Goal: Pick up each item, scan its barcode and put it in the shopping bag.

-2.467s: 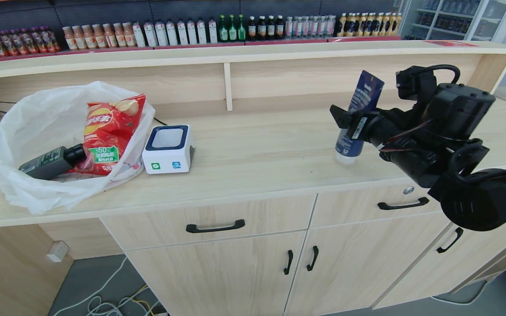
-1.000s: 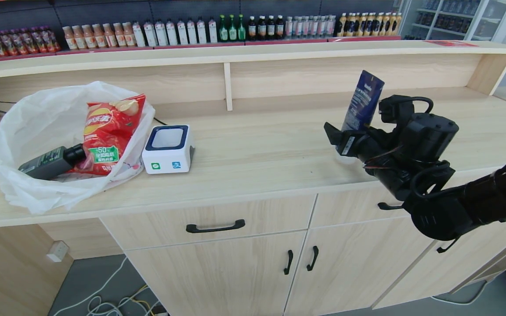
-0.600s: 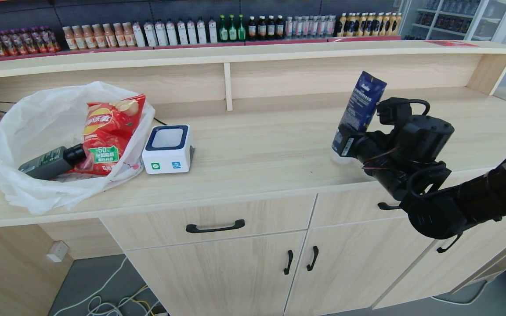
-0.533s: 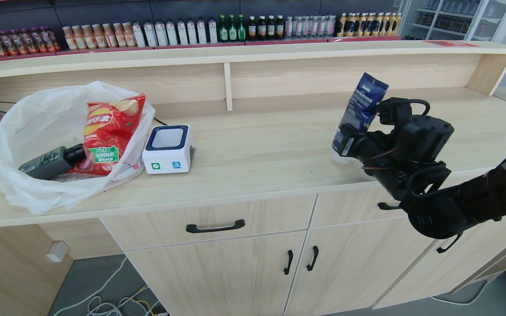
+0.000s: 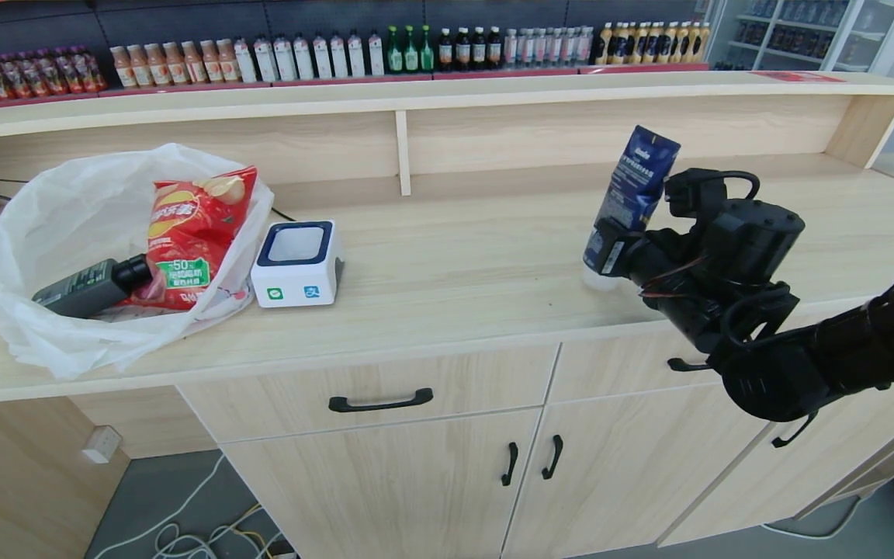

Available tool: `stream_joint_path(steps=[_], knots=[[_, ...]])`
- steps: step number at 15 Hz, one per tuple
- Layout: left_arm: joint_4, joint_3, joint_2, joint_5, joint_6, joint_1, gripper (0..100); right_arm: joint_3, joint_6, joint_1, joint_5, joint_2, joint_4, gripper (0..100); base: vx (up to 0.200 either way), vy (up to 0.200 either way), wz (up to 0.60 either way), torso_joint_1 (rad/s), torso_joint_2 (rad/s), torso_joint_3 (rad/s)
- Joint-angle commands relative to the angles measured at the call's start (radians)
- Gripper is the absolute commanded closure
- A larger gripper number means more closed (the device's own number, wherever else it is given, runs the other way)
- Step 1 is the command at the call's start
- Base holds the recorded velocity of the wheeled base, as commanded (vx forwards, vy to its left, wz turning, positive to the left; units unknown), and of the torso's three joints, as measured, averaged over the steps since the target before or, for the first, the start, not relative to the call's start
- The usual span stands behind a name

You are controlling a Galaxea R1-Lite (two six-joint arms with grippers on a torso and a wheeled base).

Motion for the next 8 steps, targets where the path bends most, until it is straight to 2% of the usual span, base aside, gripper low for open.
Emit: stream_joint_path(steps=[1, 4, 8], knots=[[0.000, 0.000, 0.000, 0.000, 0.000, 0.000, 0, -0.002, 0.000, 0.012, 0.010, -0.037, 0.001, 100, 0.000, 0.000, 0.00, 0.000, 0.00, 0.000], [0.000, 0.000, 0.000, 0.000, 0.000, 0.000, 0, 0.003, 0.000, 0.029, 0.024, -0.113, 0.027, 100, 0.000, 0.000, 0.00, 0.000, 0.00, 0.000], [0.000, 0.000, 0.000, 0.000, 0.000, 0.000, 0, 0.001, -0.003, 0.114, 0.038, -0.261, 0.124, 100, 0.000, 0.000, 0.00, 0.000, 0.00, 0.000]])
